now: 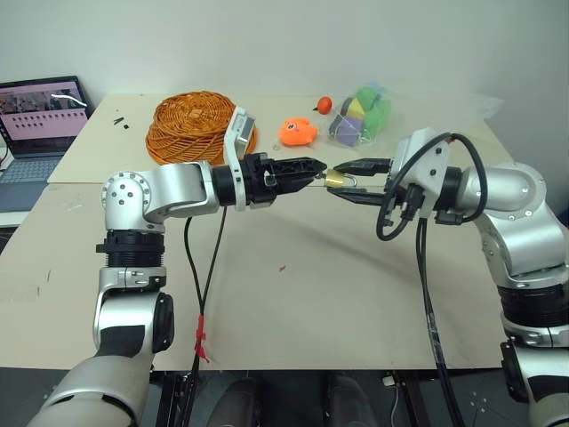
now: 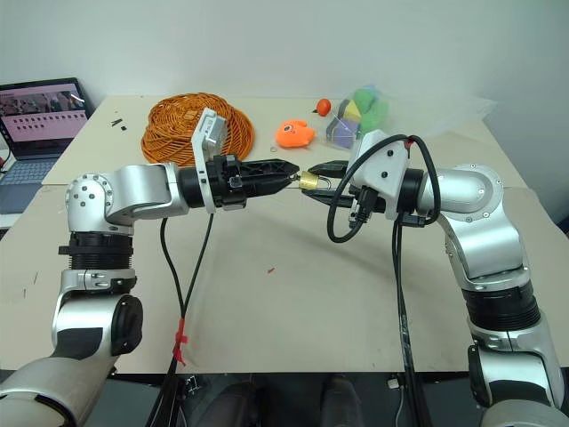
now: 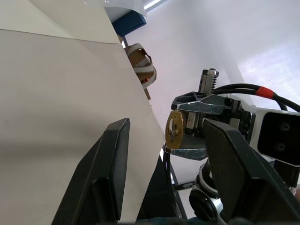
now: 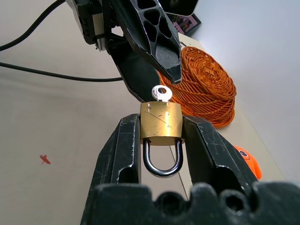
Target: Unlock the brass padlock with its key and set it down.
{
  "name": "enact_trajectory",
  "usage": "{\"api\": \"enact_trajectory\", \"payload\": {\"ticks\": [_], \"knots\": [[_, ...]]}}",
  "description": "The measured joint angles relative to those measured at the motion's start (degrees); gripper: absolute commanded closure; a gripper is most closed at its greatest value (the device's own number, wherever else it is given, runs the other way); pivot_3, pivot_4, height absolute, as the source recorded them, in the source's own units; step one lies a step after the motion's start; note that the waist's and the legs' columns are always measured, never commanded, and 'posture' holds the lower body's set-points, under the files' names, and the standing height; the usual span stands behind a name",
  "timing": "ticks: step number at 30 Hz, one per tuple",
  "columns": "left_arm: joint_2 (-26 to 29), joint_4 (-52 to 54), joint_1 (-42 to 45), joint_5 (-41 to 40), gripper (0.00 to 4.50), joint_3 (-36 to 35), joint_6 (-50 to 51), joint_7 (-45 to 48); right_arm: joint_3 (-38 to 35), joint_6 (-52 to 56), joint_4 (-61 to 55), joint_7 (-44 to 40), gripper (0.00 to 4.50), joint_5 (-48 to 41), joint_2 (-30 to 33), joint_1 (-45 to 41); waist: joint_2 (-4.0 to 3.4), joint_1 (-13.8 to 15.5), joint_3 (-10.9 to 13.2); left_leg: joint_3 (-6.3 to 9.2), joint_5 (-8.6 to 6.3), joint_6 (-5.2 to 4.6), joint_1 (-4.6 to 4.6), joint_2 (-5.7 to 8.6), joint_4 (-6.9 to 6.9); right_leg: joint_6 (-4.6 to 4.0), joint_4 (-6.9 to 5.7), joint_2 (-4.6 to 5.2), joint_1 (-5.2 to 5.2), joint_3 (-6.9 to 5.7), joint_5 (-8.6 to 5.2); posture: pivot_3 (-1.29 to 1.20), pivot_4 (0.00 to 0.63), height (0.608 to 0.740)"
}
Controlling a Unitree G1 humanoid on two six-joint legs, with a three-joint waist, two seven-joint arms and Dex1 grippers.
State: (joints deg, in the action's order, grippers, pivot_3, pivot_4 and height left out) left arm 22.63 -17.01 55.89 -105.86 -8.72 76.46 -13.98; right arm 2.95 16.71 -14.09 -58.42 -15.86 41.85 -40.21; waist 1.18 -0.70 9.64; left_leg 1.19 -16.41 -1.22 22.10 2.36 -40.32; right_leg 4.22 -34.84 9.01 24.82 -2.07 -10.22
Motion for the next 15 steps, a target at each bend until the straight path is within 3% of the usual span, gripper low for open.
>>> {"api": "enact_trajectory", "payload": {"ticks": [3, 7, 8, 15], "knots": [[0.37, 0.00, -0.03, 0.00, 2.62, 0.78, -0.13, 0.11, 0.00, 0.11, -0.01, 0.03, 3.56, 0.00, 0.08, 0.00, 0.00, 0.01, 0.00, 0.00, 0.00, 0.00, 0.00, 0.01, 0.00, 0.00, 0.00, 0.00, 0.00, 0.00, 0.00, 0.00, 0.150, 0.740], [0.73, 0.01, -0.03, 0.00, 4.20, 1.39, -0.21, 0.90, 0.00, 0.22, -0.02, 0.17, 3.56, 0.01, 0.21, 0.00, 0.00, 0.00, 0.00, 0.00, 0.00, 0.00, 0.00, 0.01, 0.00, 0.00, 0.00, 0.00, 0.00, 0.00, 0.00, 0.00, 0.150, 0.740], [0.74, 0.13, -0.03, -0.10, 4.41, 1.40, -0.24, 1.24, 0.03, 0.34, -0.02, 0.17, 3.56, 0.08, 0.28, 0.00, 0.00, 0.00, 0.00, 0.00, 0.00, 0.00, 0.01, 0.01, 0.00, 0.00, 0.00, 0.00, 0.00, 0.00, 0.00, 0.00, 0.150, 0.740], [1.53, 0.36, -0.03, -0.54, 4.41, 2.01, -0.40, 2.69, 0.14, 0.54, -0.05, 0.31, 3.56, 0.17, 0.42, 0.00, 0.00, 0.01, 0.00, 0.00, 0.00, 0.00, 0.00, 0.01, 0.00, 0.00, 0.00, 0.00, -0.01, 0.00, 0.00, 0.00, 0.150, 0.740]]}}
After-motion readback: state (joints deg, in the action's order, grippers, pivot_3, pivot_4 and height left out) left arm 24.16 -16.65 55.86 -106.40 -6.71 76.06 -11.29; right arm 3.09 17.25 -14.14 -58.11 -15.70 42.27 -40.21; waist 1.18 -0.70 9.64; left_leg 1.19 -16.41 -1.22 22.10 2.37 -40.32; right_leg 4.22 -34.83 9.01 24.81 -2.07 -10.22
